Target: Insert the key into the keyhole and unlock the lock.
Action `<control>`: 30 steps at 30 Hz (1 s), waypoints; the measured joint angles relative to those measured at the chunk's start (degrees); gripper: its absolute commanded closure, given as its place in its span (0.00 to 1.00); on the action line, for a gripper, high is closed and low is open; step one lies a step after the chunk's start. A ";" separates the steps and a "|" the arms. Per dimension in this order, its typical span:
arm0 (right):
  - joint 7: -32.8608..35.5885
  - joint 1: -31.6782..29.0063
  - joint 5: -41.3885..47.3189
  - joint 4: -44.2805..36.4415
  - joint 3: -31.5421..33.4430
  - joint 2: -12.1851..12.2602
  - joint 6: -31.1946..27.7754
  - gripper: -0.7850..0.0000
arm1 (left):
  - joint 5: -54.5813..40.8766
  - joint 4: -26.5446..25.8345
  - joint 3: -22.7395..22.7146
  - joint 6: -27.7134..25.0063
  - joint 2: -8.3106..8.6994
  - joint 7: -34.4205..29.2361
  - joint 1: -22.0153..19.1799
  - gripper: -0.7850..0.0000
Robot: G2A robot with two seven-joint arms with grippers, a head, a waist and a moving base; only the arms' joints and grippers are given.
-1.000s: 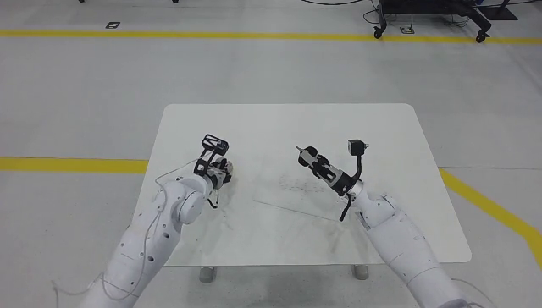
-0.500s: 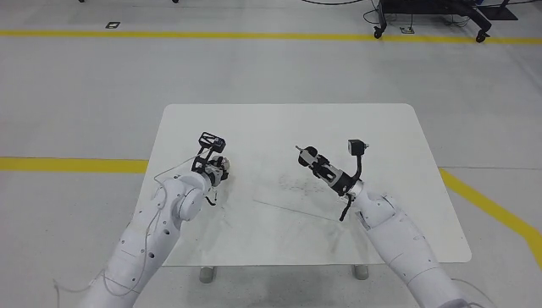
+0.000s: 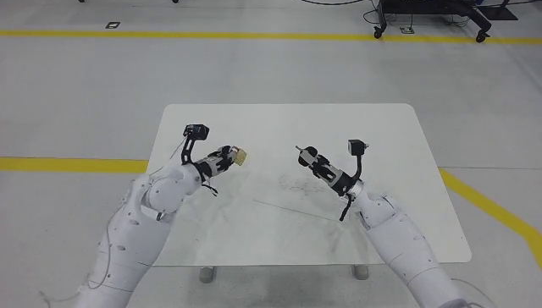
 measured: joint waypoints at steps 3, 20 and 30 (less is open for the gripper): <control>0.00 0.00 0.00 0.00 0.00 0.00 0.00 1.00 | -12.62 1.25 -2.73 -3.05 0.03 -3.04 0.29 1.00; 0.00 0.00 0.00 0.00 0.00 0.00 0.00 1.00 | -33.44 4.67 -3.59 -12.98 0.20 -13.73 -0.90 1.00; 0.00 0.00 0.00 0.00 0.00 0.00 0.00 1.00 | -36.90 4.85 -3.63 -14.89 0.44 -15.29 -1.12 1.00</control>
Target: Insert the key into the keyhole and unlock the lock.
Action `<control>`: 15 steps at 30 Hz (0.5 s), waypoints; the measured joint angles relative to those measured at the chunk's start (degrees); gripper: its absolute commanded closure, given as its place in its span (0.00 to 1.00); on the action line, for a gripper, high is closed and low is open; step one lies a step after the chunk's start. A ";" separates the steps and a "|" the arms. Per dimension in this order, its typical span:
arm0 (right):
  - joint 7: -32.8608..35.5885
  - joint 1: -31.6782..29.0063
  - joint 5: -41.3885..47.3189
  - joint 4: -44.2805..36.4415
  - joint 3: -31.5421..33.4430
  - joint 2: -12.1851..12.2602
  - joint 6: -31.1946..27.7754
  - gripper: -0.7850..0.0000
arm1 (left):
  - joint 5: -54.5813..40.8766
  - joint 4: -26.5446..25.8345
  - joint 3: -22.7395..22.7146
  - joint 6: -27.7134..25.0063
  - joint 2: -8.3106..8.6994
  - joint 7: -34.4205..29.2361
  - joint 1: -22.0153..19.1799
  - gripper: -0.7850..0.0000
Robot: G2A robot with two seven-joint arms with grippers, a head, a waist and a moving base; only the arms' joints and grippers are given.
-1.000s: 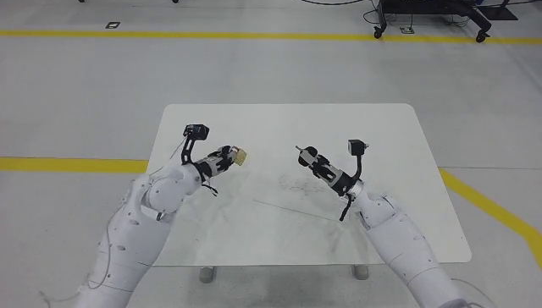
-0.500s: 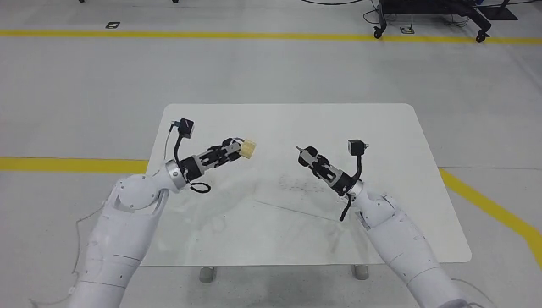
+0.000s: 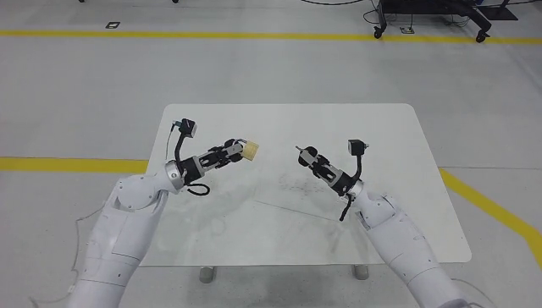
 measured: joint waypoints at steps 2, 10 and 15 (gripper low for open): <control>0.00 0.00 0.00 0.00 0.00 0.00 0.00 1.00 | 1.57 -0.39 -0.20 -1.35 0.17 0.33 0.08 1.00; 0.64 -0.36 1.19 0.70 -0.67 -0.16 1.14 1.00 | 1.49 -0.44 -0.08 -0.32 0.15 1.51 0.76 1.00; 6.96 2.49 7.13 2.87 -4.20 -1.05 1.51 1.00 | -1.34 0.41 0.27 5.03 0.23 0.37 0.43 1.00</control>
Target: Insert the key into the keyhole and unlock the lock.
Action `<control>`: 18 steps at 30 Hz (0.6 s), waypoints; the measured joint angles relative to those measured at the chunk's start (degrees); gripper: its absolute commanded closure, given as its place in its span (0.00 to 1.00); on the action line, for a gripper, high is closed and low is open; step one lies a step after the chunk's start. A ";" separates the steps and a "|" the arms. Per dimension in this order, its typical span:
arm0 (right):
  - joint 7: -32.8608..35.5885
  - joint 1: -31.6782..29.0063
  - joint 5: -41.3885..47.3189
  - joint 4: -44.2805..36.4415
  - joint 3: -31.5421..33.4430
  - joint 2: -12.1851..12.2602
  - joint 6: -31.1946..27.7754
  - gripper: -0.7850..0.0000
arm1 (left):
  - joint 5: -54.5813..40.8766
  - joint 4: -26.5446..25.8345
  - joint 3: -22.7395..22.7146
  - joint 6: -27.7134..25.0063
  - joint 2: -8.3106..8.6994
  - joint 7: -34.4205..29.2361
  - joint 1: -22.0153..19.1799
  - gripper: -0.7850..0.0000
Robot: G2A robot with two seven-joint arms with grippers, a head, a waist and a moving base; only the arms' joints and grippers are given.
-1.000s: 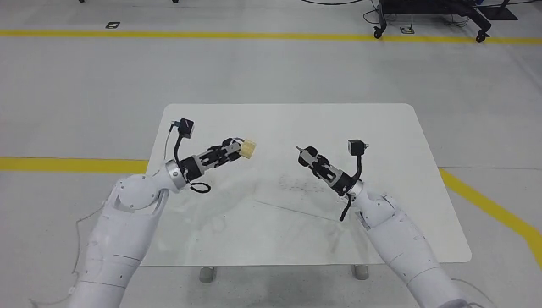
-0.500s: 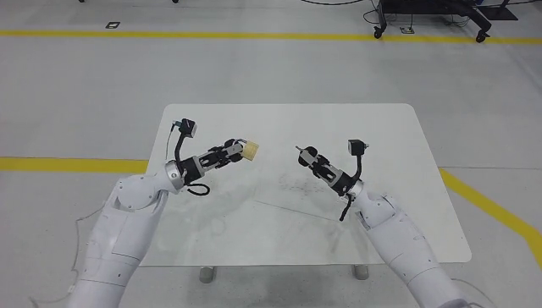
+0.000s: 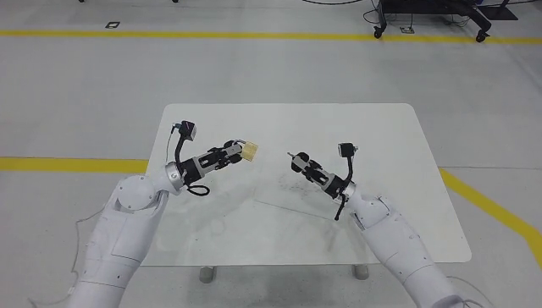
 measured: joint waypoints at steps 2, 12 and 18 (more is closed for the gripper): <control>1.77 1.33 2.36 -0.44 -1.19 -0.39 -1.68 1.00 | -0.17 0.05 0.36 1.41 0.03 -0.64 -0.12 1.00; 8.04 4.96 12.99 -0.63 -6.21 -1.91 -5.53 1.00 | -3.36 0.19 0.95 2.57 0.19 -3.45 -0.24 1.00; 12.73 5.37 17.78 -1.18 -7.45 -2.38 -5.53 1.00 | -6.48 0.62 1.70 3.10 0.27 -7.61 -0.55 1.00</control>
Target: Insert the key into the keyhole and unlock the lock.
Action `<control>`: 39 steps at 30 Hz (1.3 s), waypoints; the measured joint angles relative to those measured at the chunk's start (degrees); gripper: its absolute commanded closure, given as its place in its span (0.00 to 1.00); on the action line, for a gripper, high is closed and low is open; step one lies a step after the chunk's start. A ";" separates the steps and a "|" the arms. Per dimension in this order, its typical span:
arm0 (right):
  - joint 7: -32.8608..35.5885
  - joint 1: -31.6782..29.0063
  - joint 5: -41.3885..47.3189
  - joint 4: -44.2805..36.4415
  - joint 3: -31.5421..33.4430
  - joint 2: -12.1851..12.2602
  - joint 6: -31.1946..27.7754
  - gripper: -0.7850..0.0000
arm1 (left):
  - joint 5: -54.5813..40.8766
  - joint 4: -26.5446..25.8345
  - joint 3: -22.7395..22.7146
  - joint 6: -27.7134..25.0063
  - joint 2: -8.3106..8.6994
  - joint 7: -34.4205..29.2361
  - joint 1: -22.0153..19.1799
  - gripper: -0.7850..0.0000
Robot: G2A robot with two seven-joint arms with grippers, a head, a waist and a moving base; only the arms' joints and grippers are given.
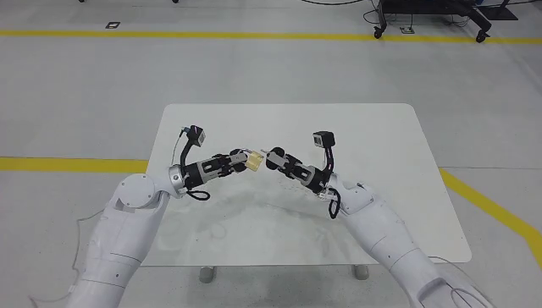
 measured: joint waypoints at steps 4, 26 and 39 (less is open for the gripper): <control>1.54 -0.76 0.88 -1.10 0.82 -0.13 0.00 1.00 | -4.74 1.12 0.74 1.04 -0.21 -2.46 -0.45 1.00; 3.70 0.17 1.11 0.99 4.43 -2.10 0.00 1.00 | -5.14 2.96 2.78 -0.78 0.02 -6.55 -2.45 1.00; 6.15 1.89 3.10 5.10 5.76 -2.98 0.00 1.00 | -2.24 1.18 2.87 -2.99 0.49 -5.23 -1.82 1.00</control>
